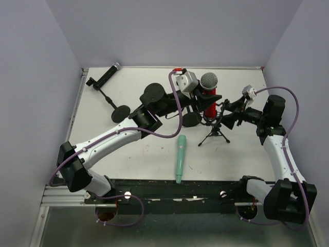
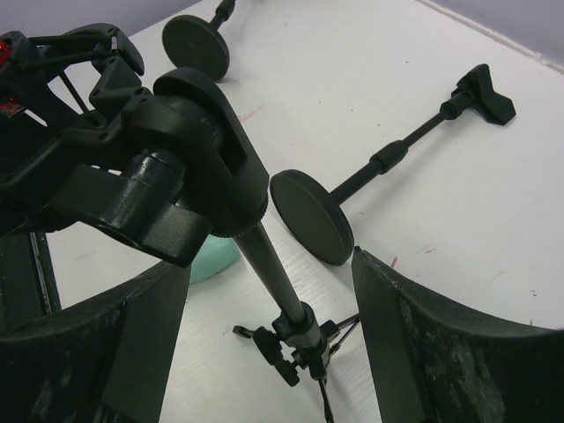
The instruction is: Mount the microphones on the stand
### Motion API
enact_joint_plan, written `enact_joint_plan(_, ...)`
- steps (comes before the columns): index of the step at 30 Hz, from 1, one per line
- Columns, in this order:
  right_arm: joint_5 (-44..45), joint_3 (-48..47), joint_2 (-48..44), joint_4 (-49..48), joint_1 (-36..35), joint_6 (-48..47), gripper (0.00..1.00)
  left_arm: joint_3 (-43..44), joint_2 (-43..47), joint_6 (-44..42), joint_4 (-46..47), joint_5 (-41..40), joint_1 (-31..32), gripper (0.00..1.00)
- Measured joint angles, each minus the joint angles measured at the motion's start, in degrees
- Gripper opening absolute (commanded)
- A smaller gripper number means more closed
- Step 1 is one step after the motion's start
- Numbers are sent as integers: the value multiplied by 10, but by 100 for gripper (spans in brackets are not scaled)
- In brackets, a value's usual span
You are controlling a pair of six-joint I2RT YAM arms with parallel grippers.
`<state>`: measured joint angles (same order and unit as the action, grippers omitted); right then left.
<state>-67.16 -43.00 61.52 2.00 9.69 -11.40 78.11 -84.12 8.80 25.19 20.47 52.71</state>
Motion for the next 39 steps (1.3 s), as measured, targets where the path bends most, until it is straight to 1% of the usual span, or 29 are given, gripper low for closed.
enact_joint_plan(6,0,0,0,0,0,0,82,14,-3,-7,-22,4,2,0)
enact_joint_plan(13,0,0,0,0,0,0,81,61,-37,9,-63,30,-2,0)
enact_joint_plan(17,0,0,0,0,0,0,82,62,-53,16,-84,38,-5,0)
enact_joint_plan(20,0,0,0,0,0,0,81,47,-43,15,-69,32,-6,0)
enact_joint_plan(24,0,0,0,0,-1,0,81,-15,-16,10,-9,6,-4,0)
enact_joint_plan(29,0,0,0,0,-3,0,81,-66,-5,8,39,-27,2,0)
enact_joint_plan(33,0,0,0,-1,-3,0,81,-78,-16,7,25,-40,4,0)
enact_joint_plan(39,0,0,0,-1,-3,0,81,-48,-29,7,-19,-32,6,0)
